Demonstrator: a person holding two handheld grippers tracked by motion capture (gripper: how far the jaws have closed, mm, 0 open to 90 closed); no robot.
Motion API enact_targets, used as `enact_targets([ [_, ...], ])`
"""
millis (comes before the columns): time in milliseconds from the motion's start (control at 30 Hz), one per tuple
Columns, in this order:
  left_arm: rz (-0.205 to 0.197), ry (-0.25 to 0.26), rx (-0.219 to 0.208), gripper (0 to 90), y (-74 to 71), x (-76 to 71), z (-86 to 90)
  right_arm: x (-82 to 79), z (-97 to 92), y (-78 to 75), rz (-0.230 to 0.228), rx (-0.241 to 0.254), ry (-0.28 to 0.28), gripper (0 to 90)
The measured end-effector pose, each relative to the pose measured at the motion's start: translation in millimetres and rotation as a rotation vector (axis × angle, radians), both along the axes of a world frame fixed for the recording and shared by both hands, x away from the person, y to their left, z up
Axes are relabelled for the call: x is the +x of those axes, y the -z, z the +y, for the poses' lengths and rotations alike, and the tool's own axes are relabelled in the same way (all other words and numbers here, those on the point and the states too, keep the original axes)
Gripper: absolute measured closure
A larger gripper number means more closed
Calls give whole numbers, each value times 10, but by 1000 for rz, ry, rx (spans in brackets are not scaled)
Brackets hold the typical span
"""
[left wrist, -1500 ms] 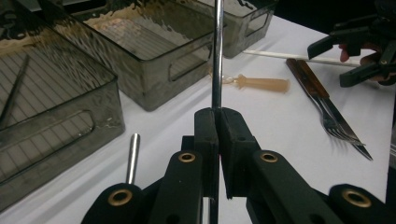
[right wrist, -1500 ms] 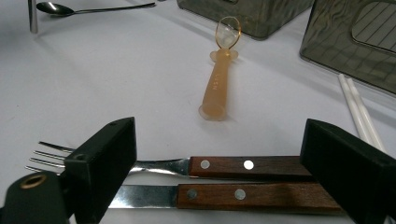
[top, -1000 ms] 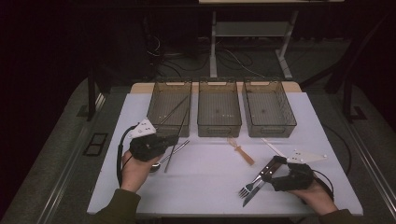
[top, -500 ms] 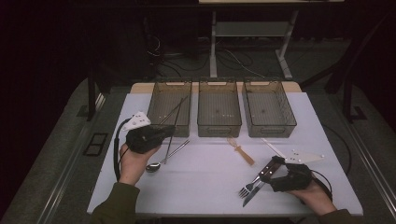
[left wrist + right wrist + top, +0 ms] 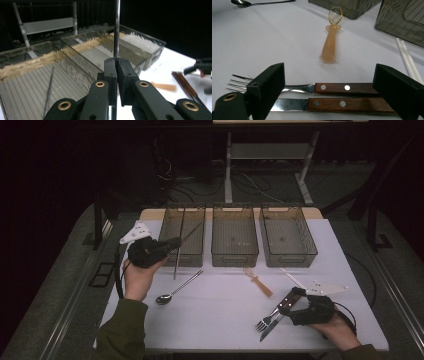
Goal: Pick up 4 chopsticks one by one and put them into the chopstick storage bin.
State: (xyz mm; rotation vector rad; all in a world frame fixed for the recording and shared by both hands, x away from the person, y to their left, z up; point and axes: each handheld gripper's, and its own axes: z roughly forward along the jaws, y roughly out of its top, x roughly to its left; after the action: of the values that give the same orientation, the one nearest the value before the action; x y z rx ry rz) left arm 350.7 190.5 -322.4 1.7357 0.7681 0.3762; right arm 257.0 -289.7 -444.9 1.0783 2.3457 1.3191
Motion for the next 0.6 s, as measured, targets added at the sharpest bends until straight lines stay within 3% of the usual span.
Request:
enact_targets([
  [233, -32, -41, -28, 857, -215, 206, 55, 3, -8, 0, 0, 1, 0, 107],
  [433, -53, -75, 20, 857, -336, 407, 37, 4, -5, -1, 0, 3, -1, 107],
  [600, -54, -93, 31, 857, -362, 561, 3, 0, -7, -4, 1, 4, -1, 107],
])
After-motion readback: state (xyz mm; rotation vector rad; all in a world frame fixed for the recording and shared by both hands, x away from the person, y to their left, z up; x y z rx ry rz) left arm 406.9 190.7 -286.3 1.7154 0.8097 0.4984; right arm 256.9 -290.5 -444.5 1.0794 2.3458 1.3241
